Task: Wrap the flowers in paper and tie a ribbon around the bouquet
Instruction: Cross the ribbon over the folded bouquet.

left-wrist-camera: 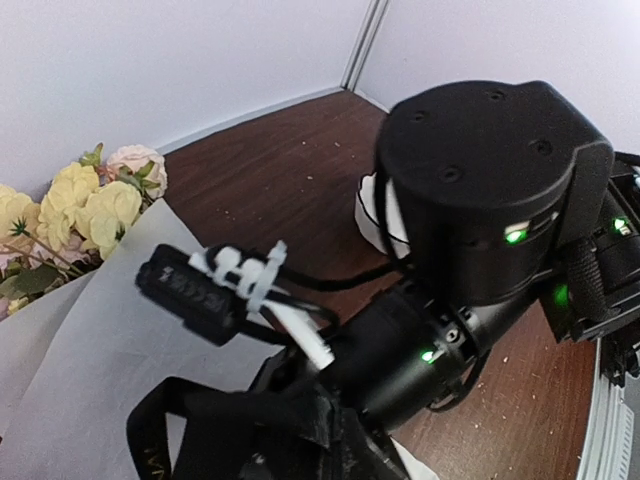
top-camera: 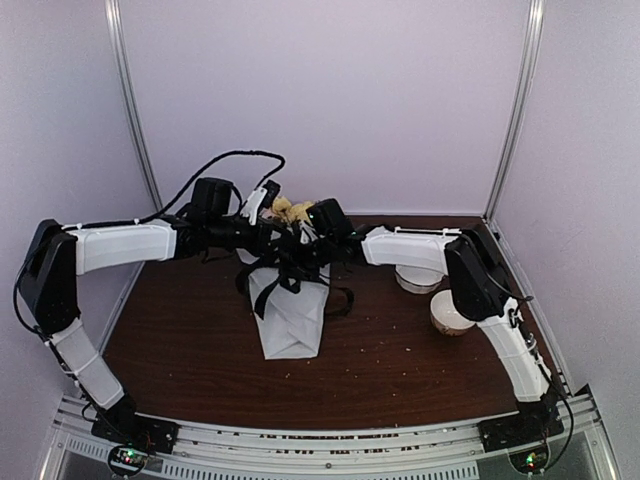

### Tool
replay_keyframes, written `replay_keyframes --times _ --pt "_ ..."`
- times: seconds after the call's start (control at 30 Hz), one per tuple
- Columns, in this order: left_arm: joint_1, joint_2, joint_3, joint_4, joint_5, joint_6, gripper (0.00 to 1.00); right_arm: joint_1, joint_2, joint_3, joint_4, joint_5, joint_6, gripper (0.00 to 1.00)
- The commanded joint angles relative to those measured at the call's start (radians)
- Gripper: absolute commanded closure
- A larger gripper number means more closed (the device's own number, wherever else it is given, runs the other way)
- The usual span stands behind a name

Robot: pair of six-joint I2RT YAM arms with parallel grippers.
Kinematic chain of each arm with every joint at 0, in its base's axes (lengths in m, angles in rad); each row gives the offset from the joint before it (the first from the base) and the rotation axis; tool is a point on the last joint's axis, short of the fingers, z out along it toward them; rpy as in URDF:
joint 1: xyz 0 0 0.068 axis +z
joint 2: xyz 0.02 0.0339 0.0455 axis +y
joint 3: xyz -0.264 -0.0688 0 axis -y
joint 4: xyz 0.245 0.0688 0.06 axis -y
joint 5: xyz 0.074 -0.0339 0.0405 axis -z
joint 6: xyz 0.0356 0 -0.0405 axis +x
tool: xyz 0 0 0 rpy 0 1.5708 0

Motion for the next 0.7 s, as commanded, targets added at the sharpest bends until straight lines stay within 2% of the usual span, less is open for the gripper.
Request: replay_keyframes --times 0.0,0.17,0.3,0.47,0.67 --pt "0.025 0.004 -0.056 0.145 -0.016 -0.099 1.00 -0.023 -0.143 -0.155 0.167 0.018 0.079 0.61" --pt "0.034 0.075 -0.042 0.096 -0.012 -0.107 1.00 -0.027 -0.178 -0.187 0.131 0.050 0.018 0.61" --pt "0.053 0.106 -0.085 0.163 0.010 -0.156 1.00 -0.043 -0.195 -0.214 0.140 0.052 0.016 0.61" --pt "0.054 0.150 -0.079 0.149 0.003 -0.156 1.00 -0.052 -0.208 -0.242 0.162 0.037 0.004 0.63" --pt "0.054 0.198 -0.088 0.197 0.035 -0.199 1.00 -0.047 -0.222 -0.282 0.232 -0.064 -0.046 0.65"
